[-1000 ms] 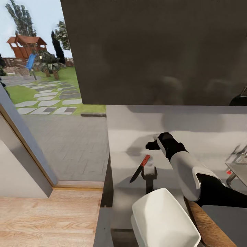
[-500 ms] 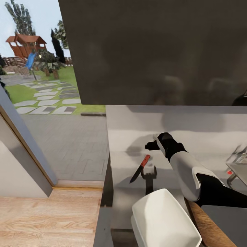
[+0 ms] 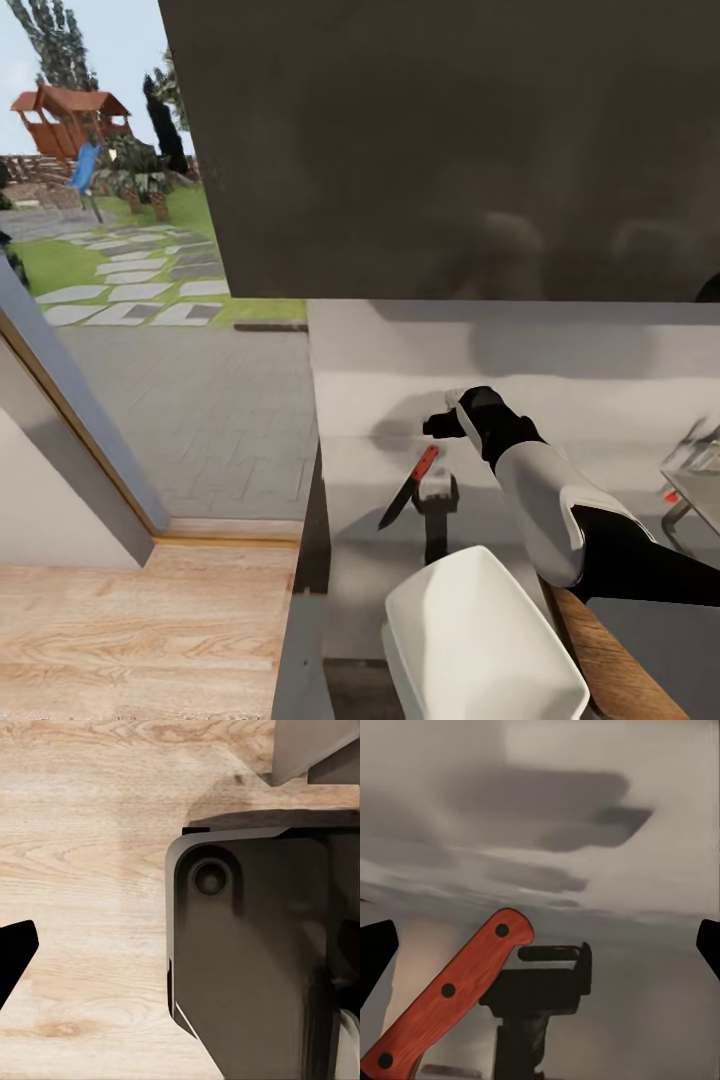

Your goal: In the kitchen, take the Vidalia onion out of the sink, dice it on the chopping board with the paring knife, put the diced onion into the bowl on the countertop, then place both the paring knife and the chopping board into the sink.

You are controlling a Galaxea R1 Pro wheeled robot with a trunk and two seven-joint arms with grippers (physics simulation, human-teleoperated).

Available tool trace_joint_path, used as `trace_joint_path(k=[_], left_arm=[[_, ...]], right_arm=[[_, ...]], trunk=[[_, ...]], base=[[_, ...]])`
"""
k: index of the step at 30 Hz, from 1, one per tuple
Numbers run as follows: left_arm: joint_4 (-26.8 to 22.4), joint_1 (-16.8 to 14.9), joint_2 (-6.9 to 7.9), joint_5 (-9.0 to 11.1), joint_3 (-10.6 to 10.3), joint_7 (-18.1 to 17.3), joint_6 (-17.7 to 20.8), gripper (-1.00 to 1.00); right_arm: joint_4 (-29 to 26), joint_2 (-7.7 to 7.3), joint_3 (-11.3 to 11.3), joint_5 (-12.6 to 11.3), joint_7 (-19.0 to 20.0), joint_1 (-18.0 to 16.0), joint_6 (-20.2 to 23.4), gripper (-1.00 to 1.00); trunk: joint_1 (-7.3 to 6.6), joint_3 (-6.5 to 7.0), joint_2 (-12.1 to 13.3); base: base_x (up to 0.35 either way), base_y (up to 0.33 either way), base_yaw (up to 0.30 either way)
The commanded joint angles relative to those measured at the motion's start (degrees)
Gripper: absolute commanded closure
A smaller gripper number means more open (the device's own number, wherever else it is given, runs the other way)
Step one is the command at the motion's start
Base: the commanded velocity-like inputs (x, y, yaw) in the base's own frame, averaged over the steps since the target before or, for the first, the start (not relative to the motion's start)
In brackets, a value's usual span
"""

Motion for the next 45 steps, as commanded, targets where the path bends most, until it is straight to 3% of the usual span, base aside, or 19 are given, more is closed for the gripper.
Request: trace_joint_path(k=[1,45], left_arm=[[-0.07,0.01,0.01,0.02,0.0,-0.03,-0.1,-1.0],[-0.07,0.01,0.0,0.02,0.0,-0.03,-0.1,-1.0]], right_arm=[[-0.12,0.05,-0.37,0.63,0.47,-0.03,0.25,-1.0],[-0.12,0.05,-0.37,0.63,0.47,-0.03,0.25,-1.0]], trunk=[[0.03,-0.2,-0.11],[0.03,-4.18,-0.11]], base=[[0.0,0.0,0.0],[0.0,0.021,0.0]])
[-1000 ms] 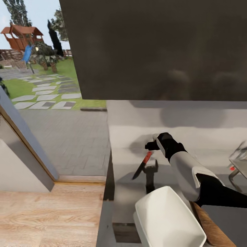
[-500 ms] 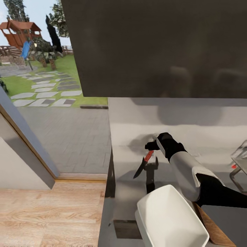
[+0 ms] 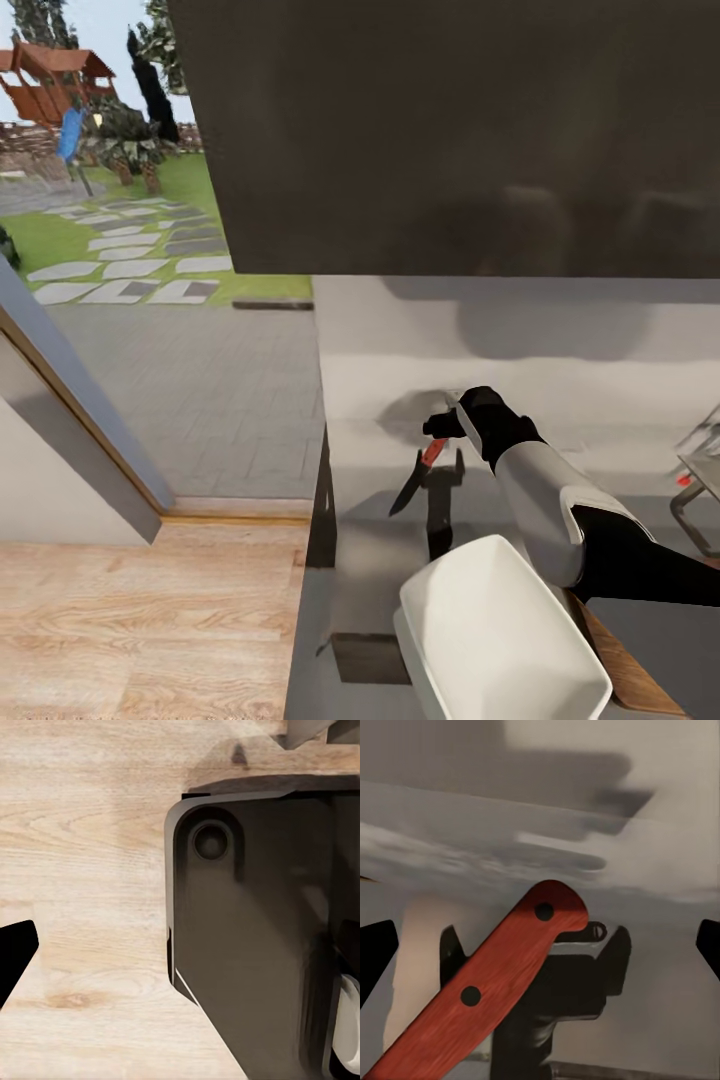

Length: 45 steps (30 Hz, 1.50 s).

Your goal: In the kitchen, take the Vidalia onion out of the sink, dice it on the chopping board with the paring knife, put the diced onion into the bowl on the countertop, then place both the paring knife and the chopping board into the sink.

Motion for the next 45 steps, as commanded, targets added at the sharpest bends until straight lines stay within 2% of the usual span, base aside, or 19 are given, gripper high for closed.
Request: trace_joint_path(k=[1,19,45], left_arm=[[-0.06,0.01,-0.01,0.02,0.01,-0.02,-0.1,-1.0],[-0.06,0.01,-0.06,0.02,0.01,-0.02,-0.1,-1.0],[-0.06,0.01,-0.06,0.02,0.01,-0.02,-0.1,-1.0]], right_arm=[[-0.12,0.05,-0.37,0.62,0.47,-0.03,0.26,-1.0],[-0.12,-0.04,-0.37,0.7,0.47,-0.02,0.26,-1.0],[-0.12,-0.13,-0.37,0.69,0.47,-0.01,0.26,-1.0]], trunk=[[0.03,-0.19,-0.11],[0.03,-1.8,-0.11],[0.03,-2.81,-0.11]], base=[[0.0,0.0,0.0],[0.0,0.0,0.0],[0.0,0.0,0.0]])
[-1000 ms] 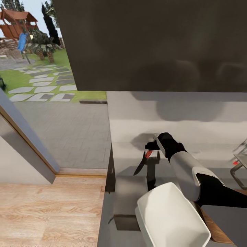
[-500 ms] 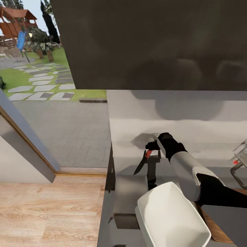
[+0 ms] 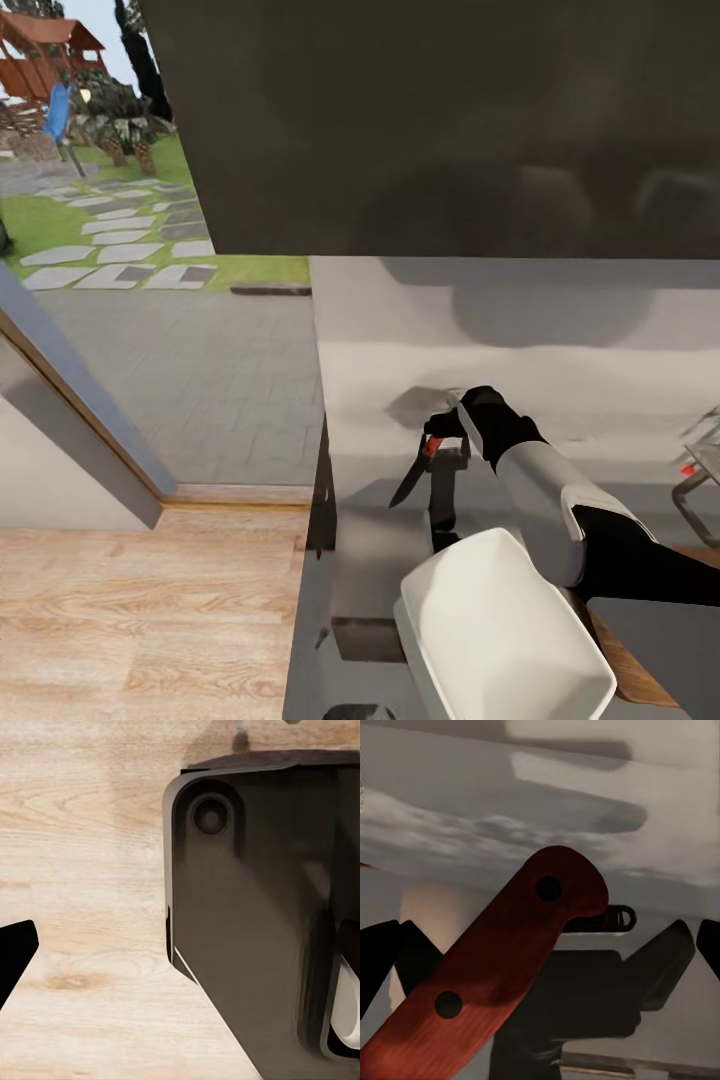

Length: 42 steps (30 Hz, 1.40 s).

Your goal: In the kitchen, take the Vidalia onion out of the sink, dice it on the chopping board with the paring knife, put the diced onion into the bowl on the countertop, then place both the paring knife and the chopping board into the sink.

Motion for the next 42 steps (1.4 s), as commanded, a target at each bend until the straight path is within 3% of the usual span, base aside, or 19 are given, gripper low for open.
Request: trace_joint_path(k=[1,14,42], left_arm=[[-0.04,0.0,0.01,0.03,0.0,-0.03,-0.11,-1.0],[0.64,0.0,0.01,-0.06,0.0,-0.03,-0.11,-1.0],[0.64,0.0,0.06,-0.06,0.09,0.01,-0.11,-1.0]], right_arm=[[-0.04,0.04,-0.29,1.11,0.38,0.03,0.19,-1.0],[-0.04,0.13,-0.29,1.11,0.38,-0.01,0.19,-1.0],[-0.04,0.22,-0.29,1.06,0.38,0.03,0.19,-1.0]], trunk=[[0.05,-0.13,-0.06],[0.05,-0.17,-0.06],[0.05,-0.17,-0.06]], base=[[-0.028,0.0,0.0],[-0.168,-0.025,0.0],[0.041,-0.001,0.0]])
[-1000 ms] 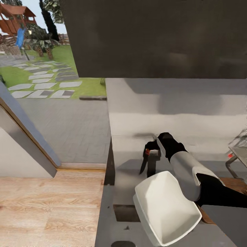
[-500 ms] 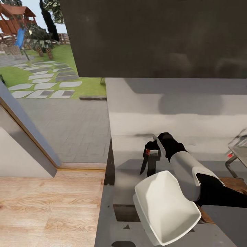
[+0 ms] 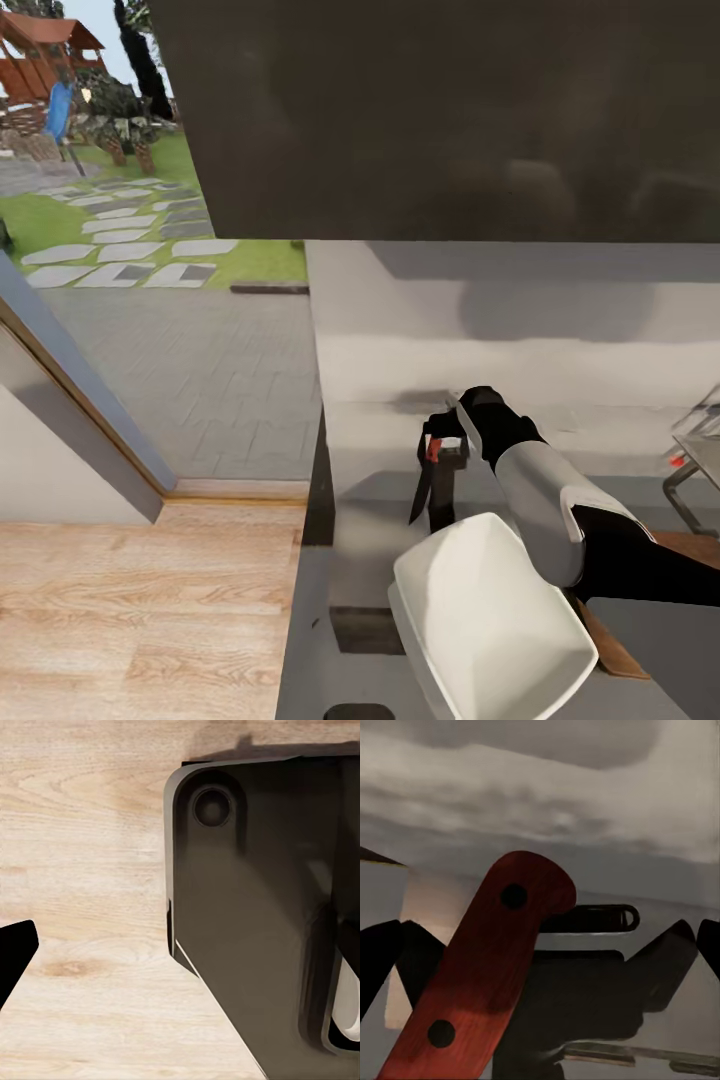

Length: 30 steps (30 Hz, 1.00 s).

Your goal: In the kitchen, take the Vidalia onion out of the sink, dice it on the chopping board with the paring knife, put the diced onion into the bowl on the countertop, then place both the paring knife and the chopping board into the sink.

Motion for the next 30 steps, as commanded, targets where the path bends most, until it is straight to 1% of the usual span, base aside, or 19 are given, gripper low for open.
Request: trace_joint_path(k=[1,9,20,30], left_arm=[[-0.06,0.0,0.01,0.02,0.01,-0.03,-0.11,-1.0],[-0.06,0.0,-0.04,0.02,-0.07,0.03,-0.11,-1.0],[-0.04,0.0,-0.04,0.02,-0.08,0.2,-0.02,-1.0],[-0.06,0.0,-0.04,0.02,-0.08,0.21,-0.09,-1.0]], right_arm=[[0.02,0.04,-0.27,1.31,0.29,0.03,0.11,-1.0],[0.02,0.04,-0.27,1.31,0.29,0.02,0.12,-1.0],[0.02,0.04,-0.27,1.31,0.29,0.0,0.12,-1.0],[0.02,0.04,-0.27,1.35,0.29,0.06,0.12,-1.0]], trunk=[[0.06,-0.11,-0.05],[0.06,-0.11,-0.05],[0.06,-0.11,-0.05],[0.06,-0.11,-0.05]], base=[[0.016,0.0,0.0],[-0.005,-0.024,0.0],[-0.007,-0.217,0.0],[0.0,-0.031,0.0]])
